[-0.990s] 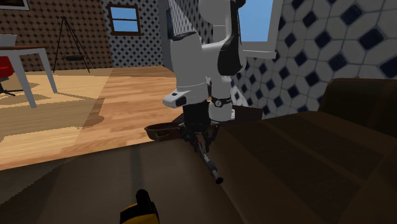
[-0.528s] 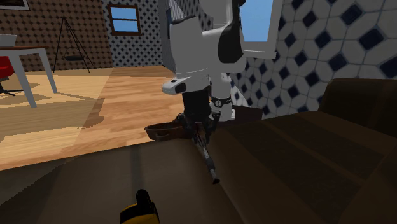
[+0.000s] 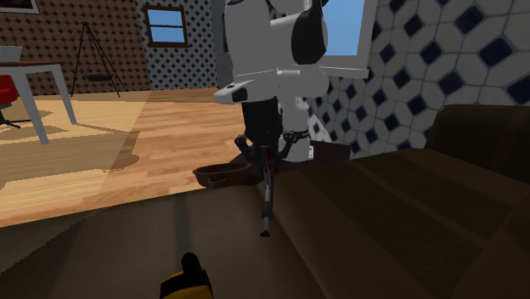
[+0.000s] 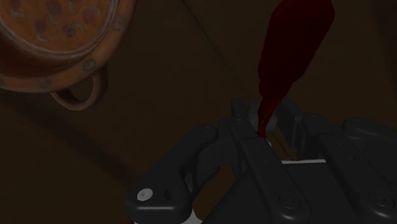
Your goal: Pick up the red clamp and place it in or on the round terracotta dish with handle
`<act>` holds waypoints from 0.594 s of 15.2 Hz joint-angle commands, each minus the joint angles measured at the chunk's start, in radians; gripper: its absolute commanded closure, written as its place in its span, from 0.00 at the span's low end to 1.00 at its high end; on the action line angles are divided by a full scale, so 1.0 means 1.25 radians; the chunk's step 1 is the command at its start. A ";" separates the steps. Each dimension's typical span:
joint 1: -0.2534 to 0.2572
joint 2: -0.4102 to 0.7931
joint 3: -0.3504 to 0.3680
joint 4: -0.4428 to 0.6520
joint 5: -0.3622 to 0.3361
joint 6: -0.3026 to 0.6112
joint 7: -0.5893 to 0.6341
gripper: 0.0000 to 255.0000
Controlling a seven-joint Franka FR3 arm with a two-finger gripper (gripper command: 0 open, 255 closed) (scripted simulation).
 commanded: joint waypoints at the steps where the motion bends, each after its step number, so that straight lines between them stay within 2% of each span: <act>1: -0.001 -0.015 -0.001 0.005 -0.003 -0.020 0.004 1.00; 8: -0.002 -0.050 -0.002 0.040 -0.012 -0.090 0.017 1.00; 9: -0.011 -0.065 -0.011 0.025 -0.013 -0.091 0.000 1.00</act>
